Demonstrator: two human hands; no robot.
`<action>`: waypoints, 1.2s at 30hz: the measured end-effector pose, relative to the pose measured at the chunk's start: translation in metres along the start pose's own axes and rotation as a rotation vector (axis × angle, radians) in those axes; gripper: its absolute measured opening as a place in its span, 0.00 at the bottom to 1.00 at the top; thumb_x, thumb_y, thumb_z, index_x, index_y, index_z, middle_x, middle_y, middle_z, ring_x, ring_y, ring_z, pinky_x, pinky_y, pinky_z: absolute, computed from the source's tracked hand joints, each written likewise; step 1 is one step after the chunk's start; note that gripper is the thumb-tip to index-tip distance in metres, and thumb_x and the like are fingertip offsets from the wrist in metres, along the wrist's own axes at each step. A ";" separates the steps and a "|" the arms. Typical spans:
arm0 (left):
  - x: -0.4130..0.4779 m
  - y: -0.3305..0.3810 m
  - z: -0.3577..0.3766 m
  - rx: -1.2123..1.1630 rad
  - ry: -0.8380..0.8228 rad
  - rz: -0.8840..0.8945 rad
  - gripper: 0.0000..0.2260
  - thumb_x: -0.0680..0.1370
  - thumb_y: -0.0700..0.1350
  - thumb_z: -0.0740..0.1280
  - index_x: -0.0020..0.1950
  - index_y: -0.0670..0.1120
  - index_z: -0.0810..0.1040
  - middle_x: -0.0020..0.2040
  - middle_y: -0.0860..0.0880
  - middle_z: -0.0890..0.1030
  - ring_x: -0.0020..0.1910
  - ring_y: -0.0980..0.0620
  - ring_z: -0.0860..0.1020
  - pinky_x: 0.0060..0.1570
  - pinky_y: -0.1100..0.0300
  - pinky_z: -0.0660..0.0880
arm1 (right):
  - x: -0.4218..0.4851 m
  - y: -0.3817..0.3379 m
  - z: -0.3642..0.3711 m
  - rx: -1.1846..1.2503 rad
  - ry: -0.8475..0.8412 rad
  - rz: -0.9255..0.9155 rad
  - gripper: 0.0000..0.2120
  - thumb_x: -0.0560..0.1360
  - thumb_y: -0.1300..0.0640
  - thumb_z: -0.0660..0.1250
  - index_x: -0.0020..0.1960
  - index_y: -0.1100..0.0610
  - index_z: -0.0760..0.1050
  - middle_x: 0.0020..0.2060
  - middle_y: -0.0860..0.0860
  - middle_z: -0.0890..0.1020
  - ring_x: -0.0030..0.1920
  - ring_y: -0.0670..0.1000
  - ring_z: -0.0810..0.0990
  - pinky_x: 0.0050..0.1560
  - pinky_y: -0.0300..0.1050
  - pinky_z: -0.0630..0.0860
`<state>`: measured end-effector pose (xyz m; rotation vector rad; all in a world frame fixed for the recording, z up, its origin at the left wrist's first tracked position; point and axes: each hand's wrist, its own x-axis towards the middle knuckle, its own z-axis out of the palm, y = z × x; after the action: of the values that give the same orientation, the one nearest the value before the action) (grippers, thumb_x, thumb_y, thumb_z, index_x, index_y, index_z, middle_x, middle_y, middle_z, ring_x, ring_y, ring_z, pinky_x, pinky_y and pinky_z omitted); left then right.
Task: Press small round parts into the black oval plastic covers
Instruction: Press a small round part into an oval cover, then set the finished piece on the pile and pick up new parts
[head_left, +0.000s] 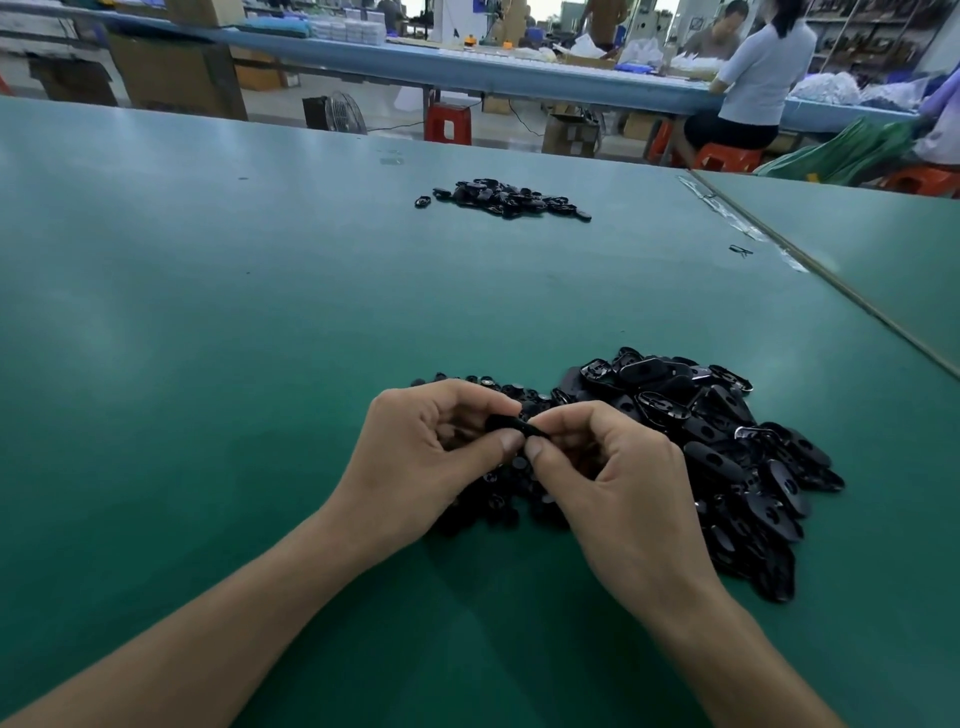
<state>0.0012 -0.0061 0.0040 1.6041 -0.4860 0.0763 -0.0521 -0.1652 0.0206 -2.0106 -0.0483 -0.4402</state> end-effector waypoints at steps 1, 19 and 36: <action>0.000 0.000 0.000 -0.003 0.008 -0.002 0.10 0.70 0.38 0.76 0.46 0.53 0.86 0.40 0.49 0.86 0.38 0.54 0.84 0.44 0.63 0.80 | 0.000 0.000 0.000 -0.002 -0.005 -0.009 0.07 0.75 0.59 0.73 0.43 0.47 0.80 0.35 0.39 0.83 0.35 0.42 0.81 0.36 0.33 0.76; 0.031 -0.016 -0.042 0.135 0.540 -0.071 0.08 0.73 0.44 0.75 0.41 0.58 0.83 0.37 0.55 0.85 0.36 0.52 0.84 0.47 0.50 0.82 | 0.006 0.019 -0.011 -0.933 0.049 0.128 0.21 0.82 0.40 0.52 0.74 0.40 0.66 0.69 0.42 0.68 0.66 0.49 0.60 0.55 0.46 0.53; 0.092 -0.044 -0.098 0.741 0.411 -0.336 0.07 0.72 0.49 0.76 0.37 0.54 0.79 0.36 0.60 0.80 0.41 0.54 0.79 0.37 0.60 0.69 | 0.009 0.020 -0.016 -0.724 0.356 0.031 0.09 0.80 0.56 0.65 0.56 0.52 0.82 0.52 0.50 0.83 0.52 0.56 0.77 0.50 0.52 0.72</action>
<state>0.1236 0.0646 0.0035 2.2981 0.1684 0.3556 -0.0434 -0.1898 0.0128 -2.5917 0.4172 -0.8816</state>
